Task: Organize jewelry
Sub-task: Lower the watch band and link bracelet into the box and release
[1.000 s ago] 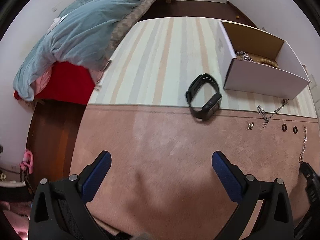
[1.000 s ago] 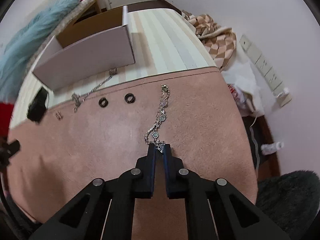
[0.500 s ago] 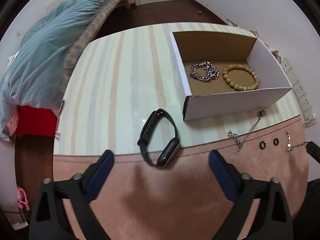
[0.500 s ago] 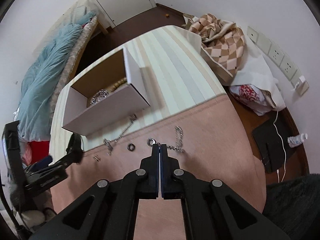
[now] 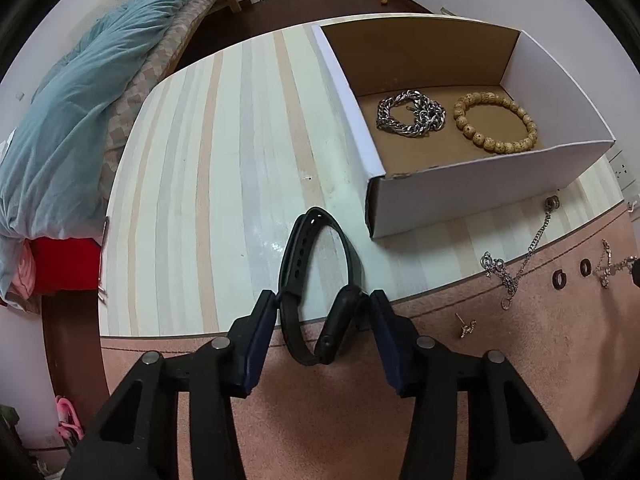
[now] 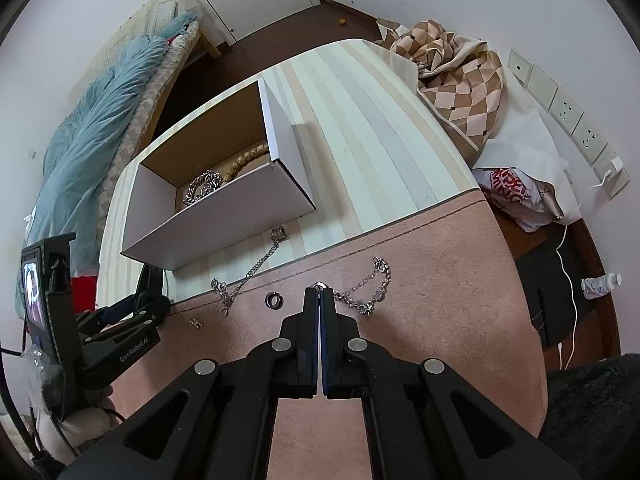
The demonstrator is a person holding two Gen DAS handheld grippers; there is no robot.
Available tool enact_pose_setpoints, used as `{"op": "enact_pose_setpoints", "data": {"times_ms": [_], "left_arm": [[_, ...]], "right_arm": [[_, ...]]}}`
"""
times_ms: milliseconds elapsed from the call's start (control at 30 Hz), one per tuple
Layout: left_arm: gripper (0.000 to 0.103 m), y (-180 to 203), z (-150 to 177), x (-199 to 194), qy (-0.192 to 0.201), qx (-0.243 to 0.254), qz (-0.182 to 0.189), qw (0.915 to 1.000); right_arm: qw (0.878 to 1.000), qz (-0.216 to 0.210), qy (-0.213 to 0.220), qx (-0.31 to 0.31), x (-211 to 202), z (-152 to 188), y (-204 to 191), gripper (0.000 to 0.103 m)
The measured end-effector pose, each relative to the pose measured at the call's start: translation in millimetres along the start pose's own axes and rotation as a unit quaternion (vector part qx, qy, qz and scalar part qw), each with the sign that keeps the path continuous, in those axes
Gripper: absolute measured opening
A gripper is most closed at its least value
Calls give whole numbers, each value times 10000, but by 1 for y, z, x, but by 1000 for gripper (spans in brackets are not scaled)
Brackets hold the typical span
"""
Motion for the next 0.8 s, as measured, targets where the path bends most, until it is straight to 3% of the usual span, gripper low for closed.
{"op": "enact_pose_setpoints", "data": {"times_ms": [200, 500, 800], "left_arm": [[42, -3, 8, -12, 48, -239, 270, 9993], [42, 9, 29, -68, 375, -652, 911, 9930], [42, 15, -15, -129, 951, -641, 1267, 9853]], "right_arm": [[9999, -145, 26, 48, -9, -4, -1, 0], [9972, -731, 99, 155, -51, -24, -7, 0], [9906, -1242, 545, -174, -121, -71, -38, 0]]}}
Point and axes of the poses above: each gripper's, at about its wrist camera, not at the fingertips, and x roughly the way its jaws point, y to its right, z to its underside, the point moved 7 cm from there along x, roughly the way its jaws point, and after that the axes turned 13 degrees about z, right-handed, at the moved point
